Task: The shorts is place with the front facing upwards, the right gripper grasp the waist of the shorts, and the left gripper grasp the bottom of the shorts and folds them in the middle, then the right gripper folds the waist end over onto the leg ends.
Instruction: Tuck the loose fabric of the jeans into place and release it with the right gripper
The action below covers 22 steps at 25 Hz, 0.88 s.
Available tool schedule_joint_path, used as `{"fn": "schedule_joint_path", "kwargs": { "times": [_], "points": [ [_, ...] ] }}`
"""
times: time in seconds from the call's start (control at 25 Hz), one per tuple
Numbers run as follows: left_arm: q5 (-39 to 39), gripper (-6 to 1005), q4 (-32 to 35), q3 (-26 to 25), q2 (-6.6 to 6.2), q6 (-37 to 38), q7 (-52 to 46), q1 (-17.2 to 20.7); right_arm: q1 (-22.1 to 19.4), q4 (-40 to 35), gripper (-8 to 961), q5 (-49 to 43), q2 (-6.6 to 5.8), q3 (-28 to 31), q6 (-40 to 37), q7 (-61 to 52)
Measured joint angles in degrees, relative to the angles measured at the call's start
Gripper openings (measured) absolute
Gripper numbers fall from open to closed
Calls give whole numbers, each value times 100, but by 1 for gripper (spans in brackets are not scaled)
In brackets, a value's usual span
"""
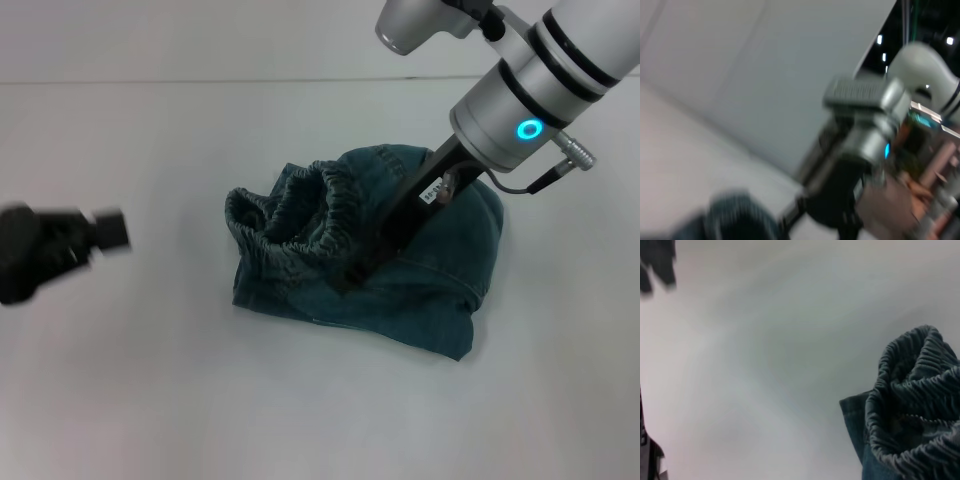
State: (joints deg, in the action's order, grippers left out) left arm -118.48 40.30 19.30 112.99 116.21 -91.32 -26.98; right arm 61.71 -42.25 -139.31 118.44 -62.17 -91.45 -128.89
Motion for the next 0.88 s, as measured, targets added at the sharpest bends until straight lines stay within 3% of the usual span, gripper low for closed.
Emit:
{"fn": "schedule_joint_path", "kwargs": {
  "times": [0.12, 0.2, 0.88],
  "points": [
    [-851, 15, -20, 71, -69, 60, -645, -269, 79, 162, 944, -50, 2, -24, 169, -26],
    [-1075, 86, -24, 99, -56, -7, -709, -324, 120, 209, 944, -115, 18, -33, 286, -45],
    [-1072, 775, -62, 50, 7, -237, -679, -243, 634, 631, 944, -141, 118, -83, 1528, -100]
  ]
}}
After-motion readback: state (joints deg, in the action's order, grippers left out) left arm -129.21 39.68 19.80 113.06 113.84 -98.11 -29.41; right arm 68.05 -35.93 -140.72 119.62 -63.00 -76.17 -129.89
